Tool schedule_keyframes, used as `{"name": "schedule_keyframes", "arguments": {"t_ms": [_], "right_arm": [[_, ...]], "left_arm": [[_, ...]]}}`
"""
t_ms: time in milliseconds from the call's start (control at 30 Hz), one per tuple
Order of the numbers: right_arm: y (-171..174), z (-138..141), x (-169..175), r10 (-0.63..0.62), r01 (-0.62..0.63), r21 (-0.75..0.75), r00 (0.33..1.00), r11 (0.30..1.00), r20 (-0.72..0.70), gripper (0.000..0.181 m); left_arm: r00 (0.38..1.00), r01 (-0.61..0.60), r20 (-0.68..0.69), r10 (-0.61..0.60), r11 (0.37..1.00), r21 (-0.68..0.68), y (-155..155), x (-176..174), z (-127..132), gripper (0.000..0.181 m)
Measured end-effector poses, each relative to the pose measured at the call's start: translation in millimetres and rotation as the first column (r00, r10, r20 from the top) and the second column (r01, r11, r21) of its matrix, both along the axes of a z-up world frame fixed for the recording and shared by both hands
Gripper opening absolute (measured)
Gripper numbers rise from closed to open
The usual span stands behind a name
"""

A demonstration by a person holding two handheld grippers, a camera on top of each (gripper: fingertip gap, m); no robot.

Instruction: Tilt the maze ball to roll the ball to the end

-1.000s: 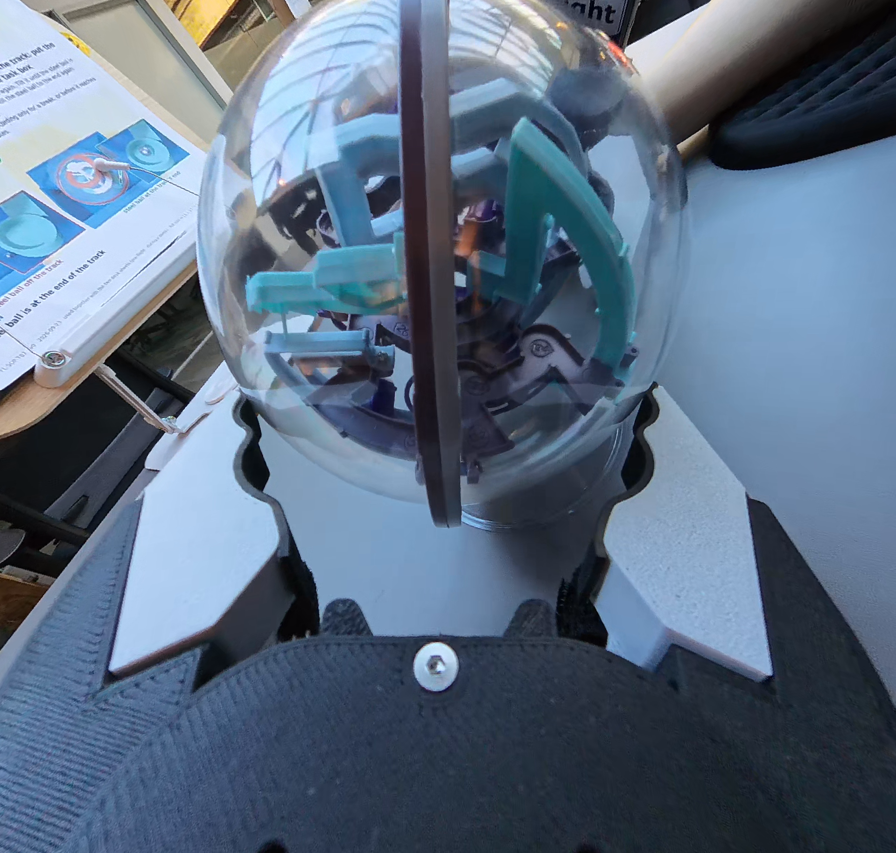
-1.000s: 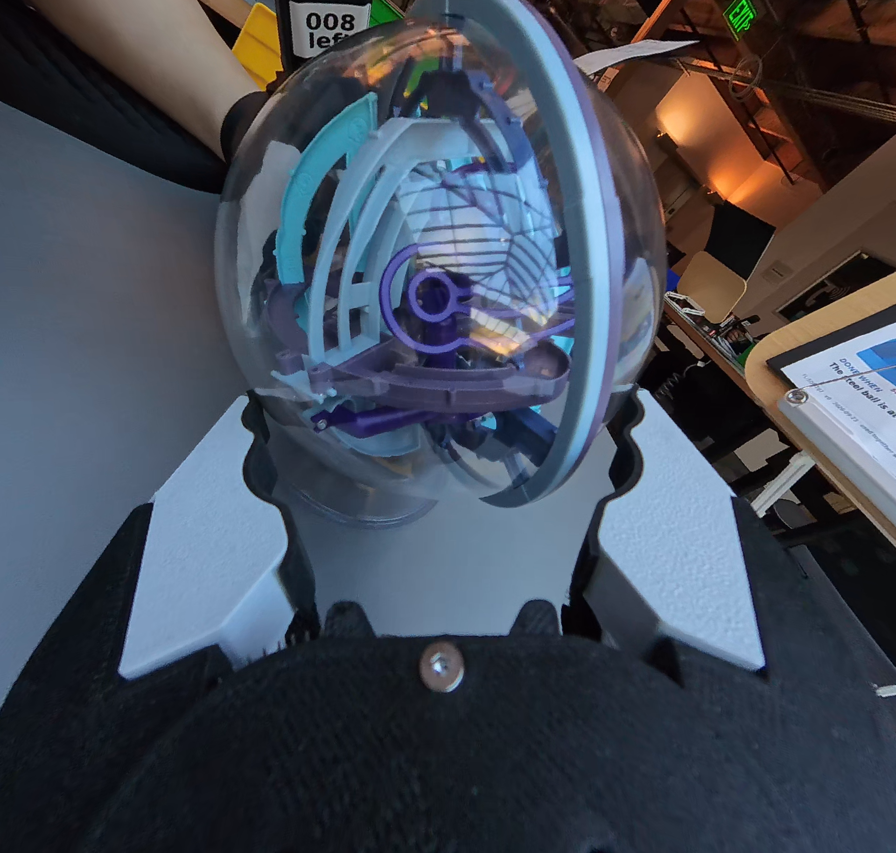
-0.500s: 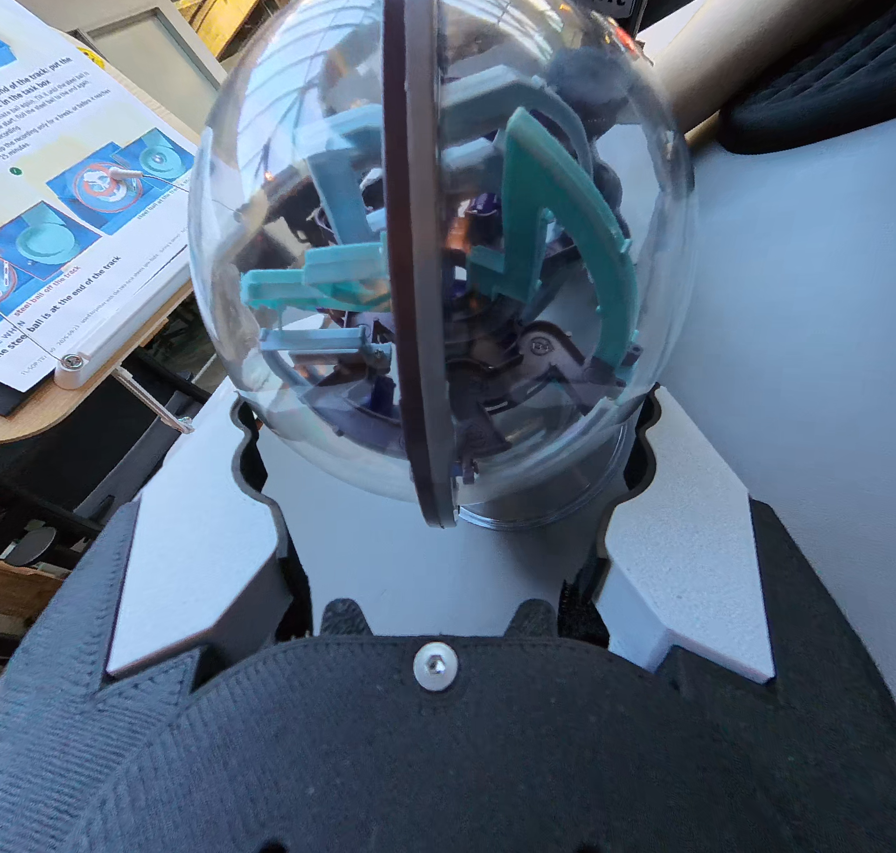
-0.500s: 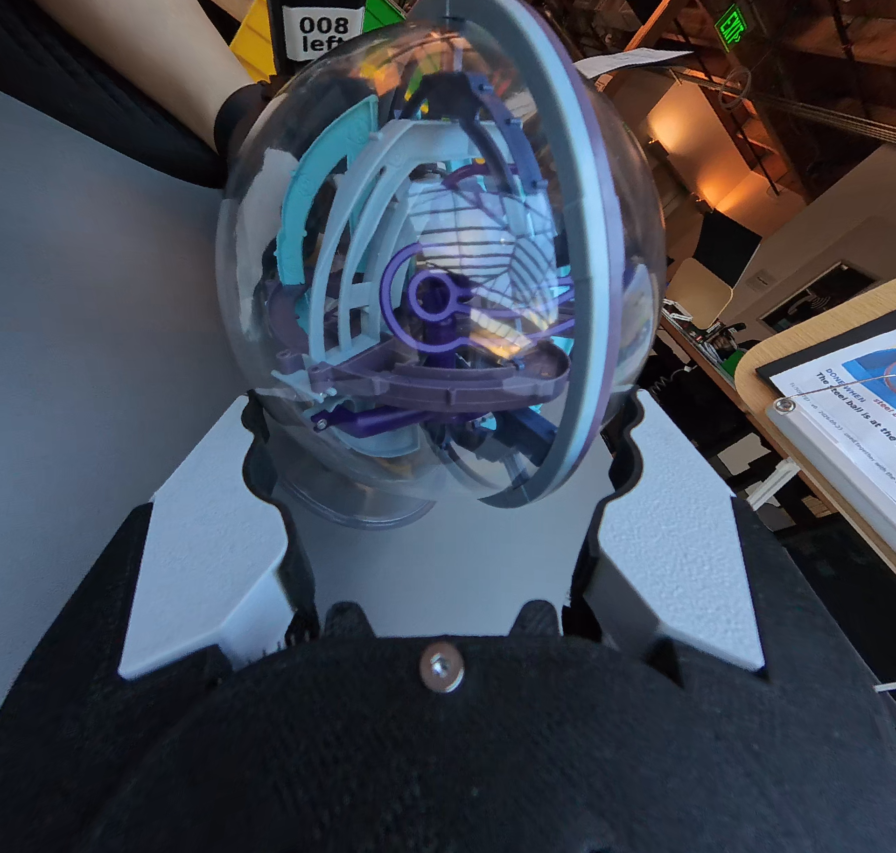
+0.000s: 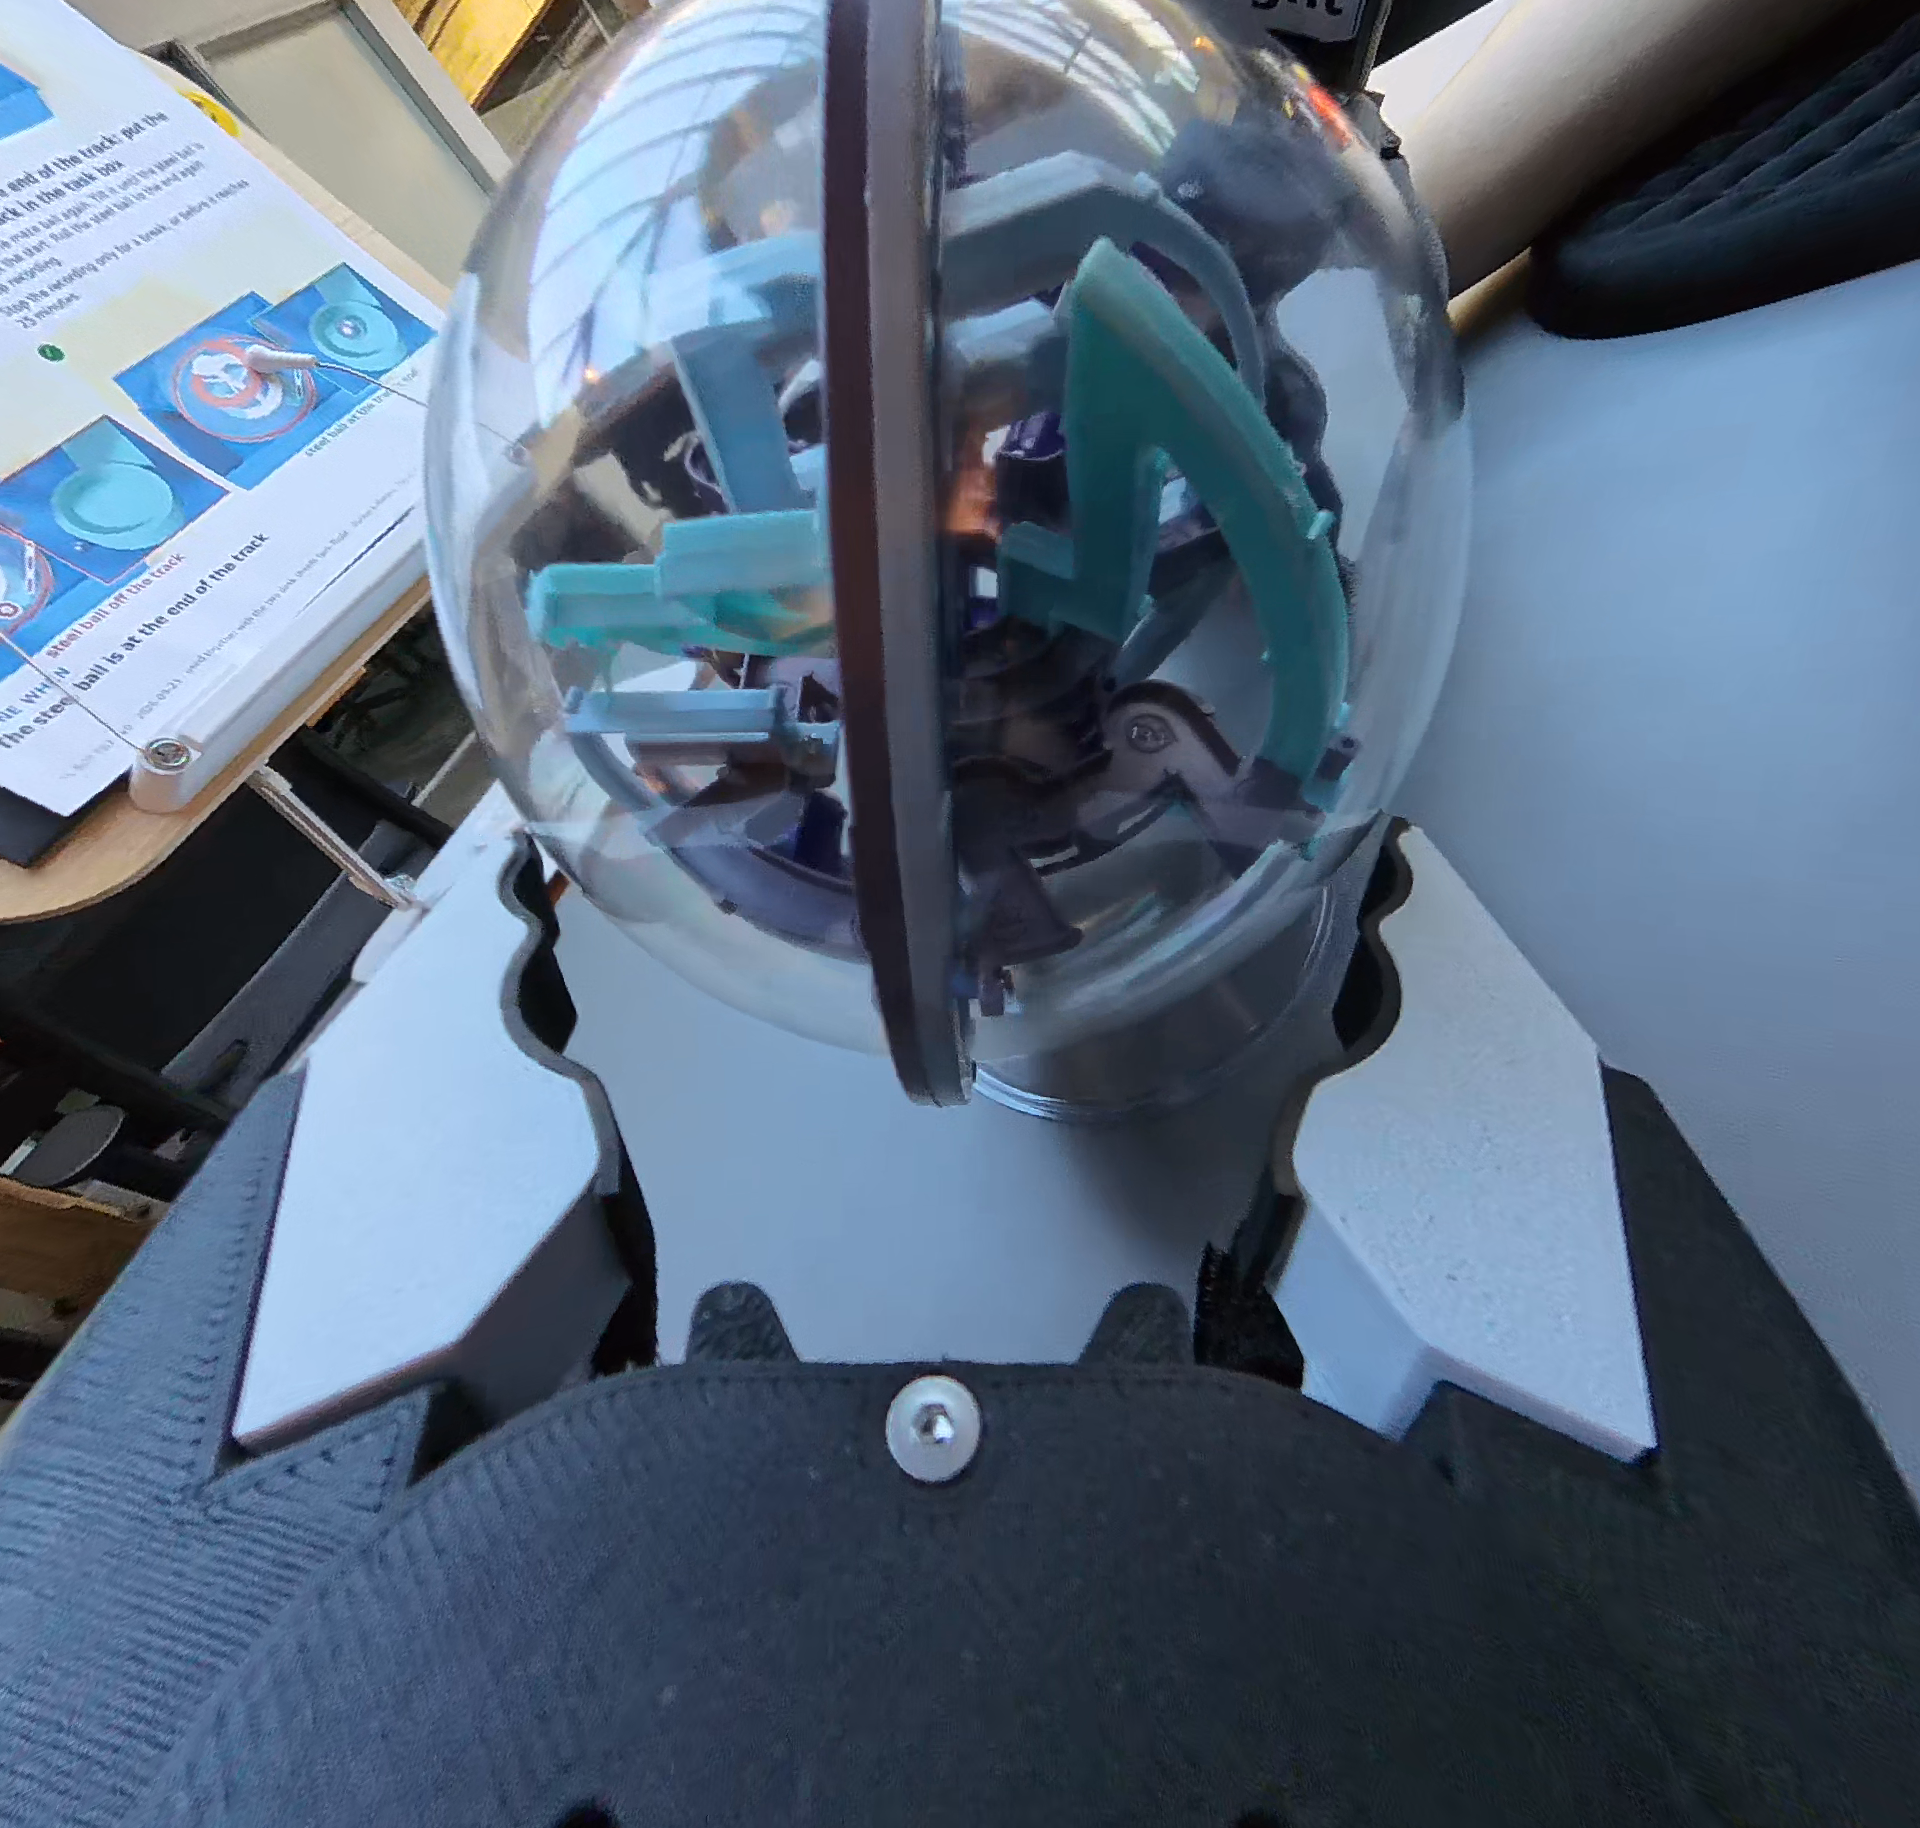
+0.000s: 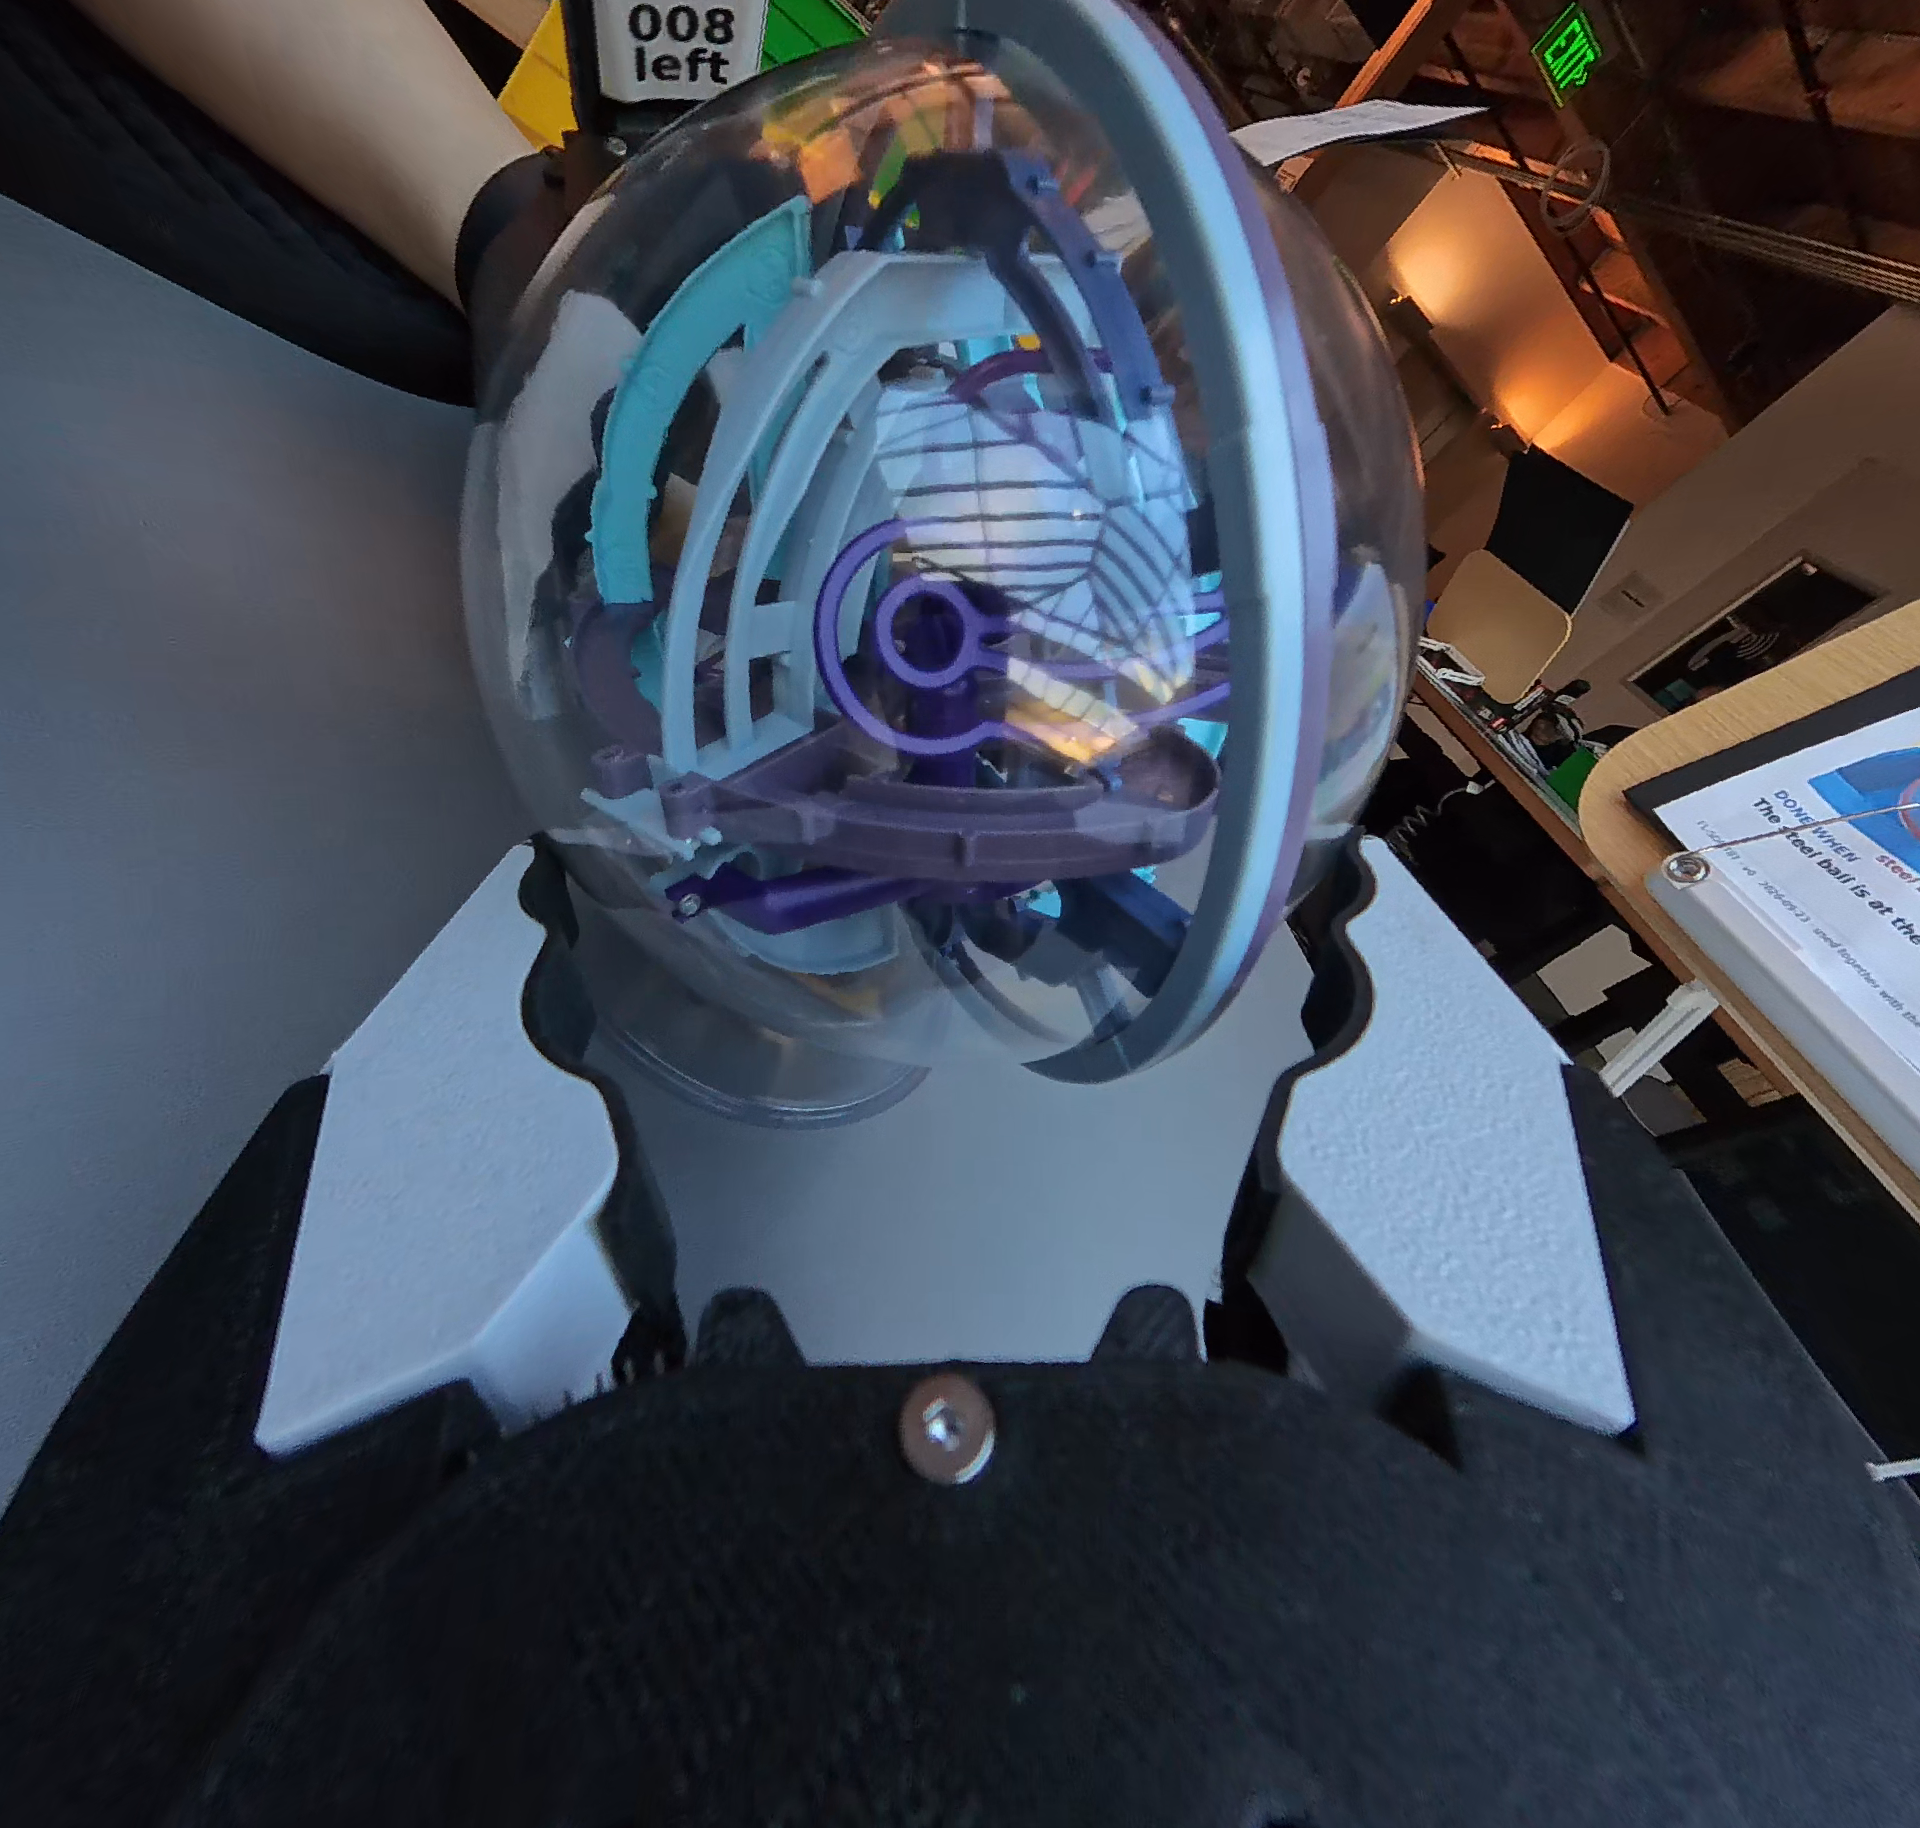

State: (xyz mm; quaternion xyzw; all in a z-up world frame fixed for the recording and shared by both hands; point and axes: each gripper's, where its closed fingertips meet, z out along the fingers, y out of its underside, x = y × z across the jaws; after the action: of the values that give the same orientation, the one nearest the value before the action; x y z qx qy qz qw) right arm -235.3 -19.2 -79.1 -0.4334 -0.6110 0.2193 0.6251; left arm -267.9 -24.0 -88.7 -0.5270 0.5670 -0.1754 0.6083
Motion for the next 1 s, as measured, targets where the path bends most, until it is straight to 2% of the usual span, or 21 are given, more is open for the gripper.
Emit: {"name": "schedule_keyframes", "arguments": {"t_ms": [200,300,367,467,567,733,1000], "right_arm": [[0.0,-0.1,0.2,-0.004,0.004,-0.002,1.000,1.000,0.002,0.141],[0.0,-0.1,0.3,-0.004,0.004,-0.004,1.000,1.000,0.004,0.141],[-0.2,-0.1,0.5,-0.005,0.005,-0.002,1.000,1.000,0.008,0.141],[-0.3,-0.2,0.9,-0.011,0.011,-0.003,1.000,1.000,0.016,0.141],[-0.9,-0.3,1.3,-0.026,0.026,-0.007,0.999,1.000,0.026,0.140],[-2.3,-0.1,2.0,-0.072,0.072,-0.012,0.996,0.997,0.060,0.140],[-8.5,5.5,6.8,-0.107,0.109,-0.036,0.992,0.993,0.064,0.133]], "left_arm": [[0.999,-0.022,0.042,0.025,0.997,-0.072,-4.7,-12.0,6.1,0.151],[0.990,-0.041,0.128,0.064,0.984,-0.176,-13.3,-20.9,16.7,0.149],[0.967,-0.077,0.217,0.137,0.962,-0.264,-16.2,-25.5,28.5,0.145],[0.898,-0.153,0.333,0.286,0.915,-0.373,-13.5,-30.5,46.9,0.144],[0.864,-0.214,0.324,0.385,0.865,-0.455,-12.8,-26.2,50.6,0.151],[0.870,-0.274,0.250,0.424,0.839,-0.470,-11.3,-8.3,43.7,0.154],[0.885,-0.192,0.259,0.387,0.810,-0.555,-13.2,-10.6,32.5,0.151]]}}
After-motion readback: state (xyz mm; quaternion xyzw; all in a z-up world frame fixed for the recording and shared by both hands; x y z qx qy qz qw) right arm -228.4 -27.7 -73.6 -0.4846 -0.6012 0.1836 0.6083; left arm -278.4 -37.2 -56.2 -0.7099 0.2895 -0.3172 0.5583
